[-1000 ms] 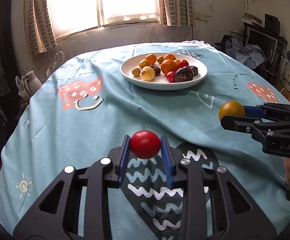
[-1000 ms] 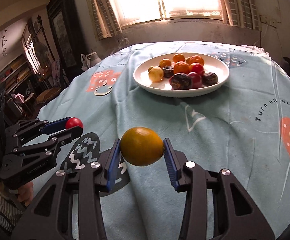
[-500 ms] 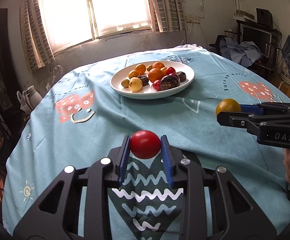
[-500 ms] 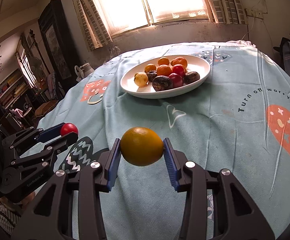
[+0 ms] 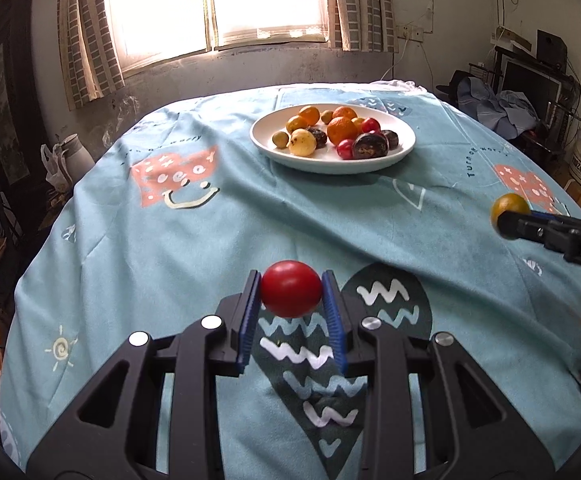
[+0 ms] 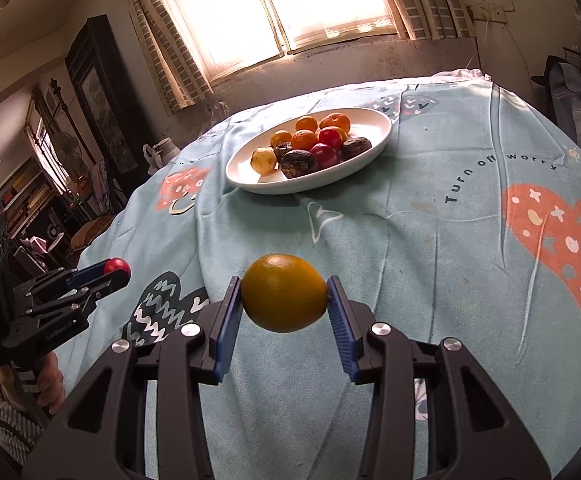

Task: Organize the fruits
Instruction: 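Place the red tomato on the plate with the left tool while the right tool places the yellow tomato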

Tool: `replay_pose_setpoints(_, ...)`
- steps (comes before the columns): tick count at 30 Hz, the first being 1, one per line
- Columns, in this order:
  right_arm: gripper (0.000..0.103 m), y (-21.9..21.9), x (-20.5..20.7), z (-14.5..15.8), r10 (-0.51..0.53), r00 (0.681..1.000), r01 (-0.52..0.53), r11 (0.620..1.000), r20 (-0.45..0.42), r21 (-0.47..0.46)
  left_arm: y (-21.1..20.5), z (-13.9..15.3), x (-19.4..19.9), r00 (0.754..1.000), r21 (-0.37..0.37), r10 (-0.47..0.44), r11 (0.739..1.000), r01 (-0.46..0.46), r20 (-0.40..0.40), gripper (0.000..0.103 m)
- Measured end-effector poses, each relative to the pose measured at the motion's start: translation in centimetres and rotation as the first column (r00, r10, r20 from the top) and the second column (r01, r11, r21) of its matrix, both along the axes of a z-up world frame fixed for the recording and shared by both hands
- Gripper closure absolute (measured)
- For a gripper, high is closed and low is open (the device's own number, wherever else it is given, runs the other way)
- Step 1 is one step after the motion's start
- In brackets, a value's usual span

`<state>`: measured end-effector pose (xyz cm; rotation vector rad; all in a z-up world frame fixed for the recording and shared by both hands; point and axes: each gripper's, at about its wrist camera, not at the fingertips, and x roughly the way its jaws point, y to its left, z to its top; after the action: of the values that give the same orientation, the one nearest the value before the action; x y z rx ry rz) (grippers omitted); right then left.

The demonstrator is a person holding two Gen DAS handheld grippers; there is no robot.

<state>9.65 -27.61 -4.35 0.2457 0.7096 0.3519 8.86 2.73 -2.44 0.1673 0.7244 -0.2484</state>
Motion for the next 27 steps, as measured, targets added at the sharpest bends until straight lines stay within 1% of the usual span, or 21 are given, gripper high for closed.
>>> replay_pose_setpoints(3, 0.06, -0.7, -0.1, 0.6, -0.007, 1.0, 0.007, 1.0, 0.002, -0.009, 0.1, 0.5, 0.2, 1.0, 0.0, -0.007, 1.0, 0.007, -0.018, 0.072)
replay_pose_setpoints(5, 0.06, -1.3, 0.7, 1.8, -0.015, 1.0, 0.016, 1.0, 0.012, -0.024, -0.3, 2.2, 1.5, 1.0, -0.008, -0.021, 1.0, 0.021, -0.005, 0.072)
replay_pose_setpoints(7, 0.06, -2.1, 1.6, 4.2, -0.043, 0.998, 0.046, 0.998, 0.055, -0.046, -1.2, 5.0, 3.2, 0.998, 0.005, -0.033, 0.999, 0.033, 0.044, 0.072)
replay_pose_setpoints(9, 0.06, -2.9, 2.7, 7.4, -0.063, 0.991, 0.07, 0.996, 0.116, -0.054, -2.5, 8.1, 5.6, 0.994, 0.022, -0.044, 0.999, 0.042, 0.103, 0.072)
replay_pose_setpoints(12, 0.06, -3.9, 4.9, 11.8, -0.107, 0.975, 0.117, 0.992, 0.194, -0.04, -4.3, 11.8, 10.5, 0.992, -0.013, -0.048, 0.999, 0.05, 0.113, 0.072)
replay_pose_setpoints(15, 0.06, -4.6, 7.4, 14.8, -0.16, 0.952, 0.172, 0.985, 0.261, -0.022, -5.4, 13.6, 14.7, 0.994, -0.053, -0.021, 0.998, 0.027, 0.108, 0.072)
replay_pose_setpoints(17, 0.06, -4.4, 9.1, 15.3, -0.183, 0.939, 0.2, 0.979, 0.292, -0.026, -6.0, 13.4, 16.8, 0.996, -0.078, -0.015, 0.997, 0.022, 0.084, 0.072)
replay_pose_setpoints(19, 0.06, -4.1, 11.3, 14.4, -0.185, 0.944, 0.199, 0.98, 0.273, -0.024, -6.3, 12.0, 18.4, 0.998, -0.083, -0.004, 0.997, 0.008, 0.057, 0.072)
replay_pose_setpoints(20, 0.06, -3.9, 12.5, 13.4, -0.181, 0.952, 0.191, 0.981, 0.246, -0.017, -6.2, 10.8, 19.1, 1.0, -0.09, 0.002, 0.996, 0.001, 0.031, 0.072)
replay_pose_setpoints(22, 0.06, -3.3, 14.6, 10.6, -0.166, 0.973, 0.165, 0.986, 0.159, 0.018, -5.8, 8.0, 19.8, 0.999, -0.12, 0.0, 0.993, -0.004, -0.037, 0.072)
replay_pose_setpoints(23, 0.06, -2.9, 15.5, 9.1, -0.146, 0.983, 0.143, 0.989, 0.11, 0.036, -5.8, 6.7, 19.9, 0.998, -0.119, -0.011, 0.993, 0.004, -0.06, 0.072)
replay_pose_setpoints(25, 0.06, -1.5, 16.8, 6.6, -0.102, 0.994, 0.101, 0.994, 0.034, 0.042, -5.9, 4.7, 20.1, 0.997, -0.08, -0.018, 0.997, 0.012, -0.08, 0.072)
replay_pose_setpoints(26, 0.06, -0.7, 17.2, 5.7, -0.083, 0.997, 0.082, 0.996, 0.01, 0.035, -5.8, 4.0, 20.3, 0.996, -0.075, -0.017, 0.997, 0.01, -0.09, 0.072)
replay_pose_setpoints(27, 0.06, 0.1, 17.3, 5.2, -0.069, 0.998, 0.069, 0.997, -0.005, 0.028, -5.5, 3.5, 20.6, 0.994, -0.085, -0.017, 0.996, 0.008, -0.104, 0.072)
